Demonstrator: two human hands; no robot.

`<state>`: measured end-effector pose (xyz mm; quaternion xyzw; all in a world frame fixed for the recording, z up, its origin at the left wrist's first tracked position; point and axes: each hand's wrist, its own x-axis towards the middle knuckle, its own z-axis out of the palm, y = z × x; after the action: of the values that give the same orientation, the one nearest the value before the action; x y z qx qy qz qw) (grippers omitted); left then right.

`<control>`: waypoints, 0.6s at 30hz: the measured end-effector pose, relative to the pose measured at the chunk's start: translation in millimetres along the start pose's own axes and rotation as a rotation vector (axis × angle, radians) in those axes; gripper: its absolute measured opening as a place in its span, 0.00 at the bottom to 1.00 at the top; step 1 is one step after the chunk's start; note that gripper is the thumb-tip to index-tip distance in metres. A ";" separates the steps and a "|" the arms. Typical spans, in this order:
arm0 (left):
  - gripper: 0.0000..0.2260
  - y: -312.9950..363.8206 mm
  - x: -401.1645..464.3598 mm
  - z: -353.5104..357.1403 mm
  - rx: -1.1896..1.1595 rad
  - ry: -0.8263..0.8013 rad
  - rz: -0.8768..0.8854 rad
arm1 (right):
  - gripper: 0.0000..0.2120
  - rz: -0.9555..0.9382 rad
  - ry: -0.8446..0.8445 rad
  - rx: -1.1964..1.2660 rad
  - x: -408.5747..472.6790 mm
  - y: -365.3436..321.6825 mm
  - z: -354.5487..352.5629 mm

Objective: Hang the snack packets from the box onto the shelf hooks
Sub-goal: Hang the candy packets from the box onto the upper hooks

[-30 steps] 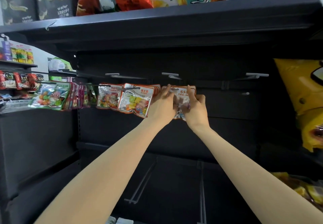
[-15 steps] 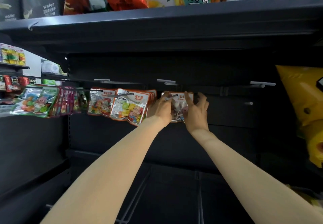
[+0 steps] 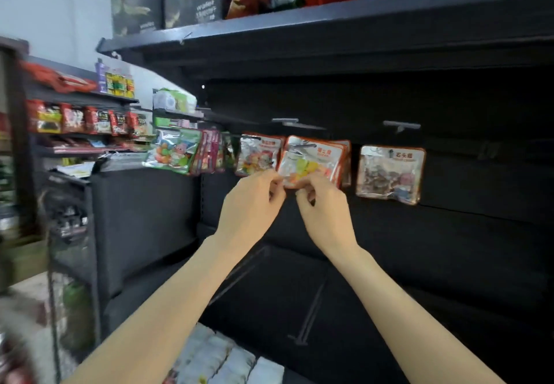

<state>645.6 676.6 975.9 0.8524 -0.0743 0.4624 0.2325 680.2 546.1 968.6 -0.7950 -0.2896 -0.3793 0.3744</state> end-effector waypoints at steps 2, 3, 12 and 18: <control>0.08 -40.6 -18.1 -28.4 0.004 0.008 -0.090 | 0.08 -0.009 -0.065 0.047 -8.3 -30.1 37.7; 0.08 -62.9 -28.6 -42.6 0.012 0.009 -0.129 | 0.08 -0.016 -0.106 0.065 -13.5 -45.6 59.0; 0.03 -297.7 -147.6 -153.8 0.122 -0.131 -0.583 | 0.11 0.002 -0.617 0.131 -95.0 -178.8 295.1; 0.04 -420.1 -235.9 -208.0 0.245 -0.275 -0.889 | 0.13 0.080 -0.947 0.205 -155.6 -226.6 431.5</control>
<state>499.9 1122.6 740.8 0.8760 0.3221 0.2065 0.2937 593.4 995.4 739.8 -0.8498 -0.4332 0.0693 0.2922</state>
